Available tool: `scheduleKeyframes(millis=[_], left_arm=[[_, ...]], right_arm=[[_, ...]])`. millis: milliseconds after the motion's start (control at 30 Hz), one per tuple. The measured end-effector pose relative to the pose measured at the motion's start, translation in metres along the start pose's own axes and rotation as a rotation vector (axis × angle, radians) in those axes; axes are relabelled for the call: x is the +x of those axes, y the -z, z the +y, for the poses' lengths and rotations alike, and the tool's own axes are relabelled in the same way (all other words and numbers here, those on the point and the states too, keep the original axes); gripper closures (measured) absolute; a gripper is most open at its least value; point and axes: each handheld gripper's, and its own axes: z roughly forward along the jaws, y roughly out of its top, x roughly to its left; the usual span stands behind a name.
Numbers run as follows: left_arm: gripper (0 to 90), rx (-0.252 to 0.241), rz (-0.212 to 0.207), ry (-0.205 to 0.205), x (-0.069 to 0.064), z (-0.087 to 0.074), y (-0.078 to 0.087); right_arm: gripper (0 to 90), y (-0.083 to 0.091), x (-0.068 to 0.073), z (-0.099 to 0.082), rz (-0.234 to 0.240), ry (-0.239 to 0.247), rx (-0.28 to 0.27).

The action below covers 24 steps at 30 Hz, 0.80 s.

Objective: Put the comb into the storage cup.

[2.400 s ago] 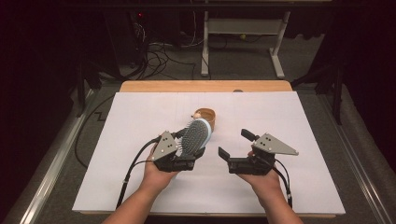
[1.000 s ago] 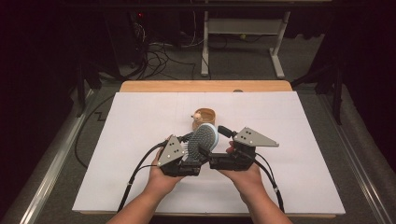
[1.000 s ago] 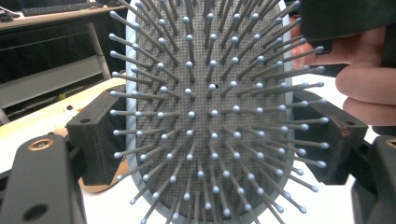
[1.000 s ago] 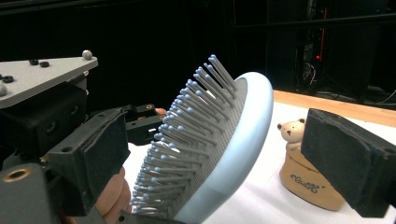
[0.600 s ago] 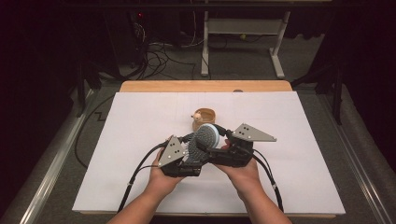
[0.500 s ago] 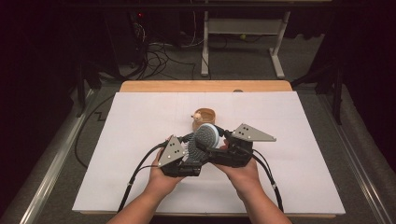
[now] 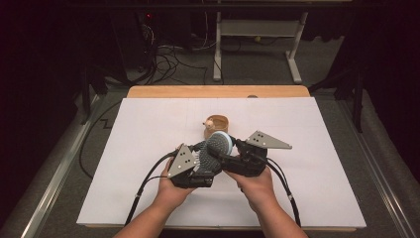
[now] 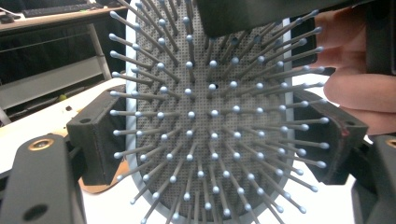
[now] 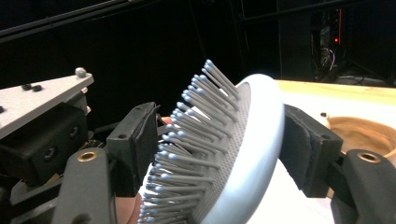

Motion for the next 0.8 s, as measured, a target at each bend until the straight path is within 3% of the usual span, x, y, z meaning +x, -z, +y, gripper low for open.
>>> scheduleKeyframes(millis=[300, 467, 800], left_arm=[[20.0, 0.003, 0.005, 0.004, 0.0005, -0.0001, 0.0], [20.1, 0.008, 0.006, 0.006, 0.0004, -0.0005, -0.0008], [20.0, 0.003, 0.011, 0.004, 0.0008, 0.0007, 0.0008]], right_arm=[[36.7, -0.0009, -0.0012, -0.0008, 0.005, -0.032, 0.008], [41.4, -0.0018, -0.0002, -0.0003, 0.005, -0.015, 0.021], [45.1, -0.0019, 0.0008, 0.0033, 0.012, -0.033, 0.031]])
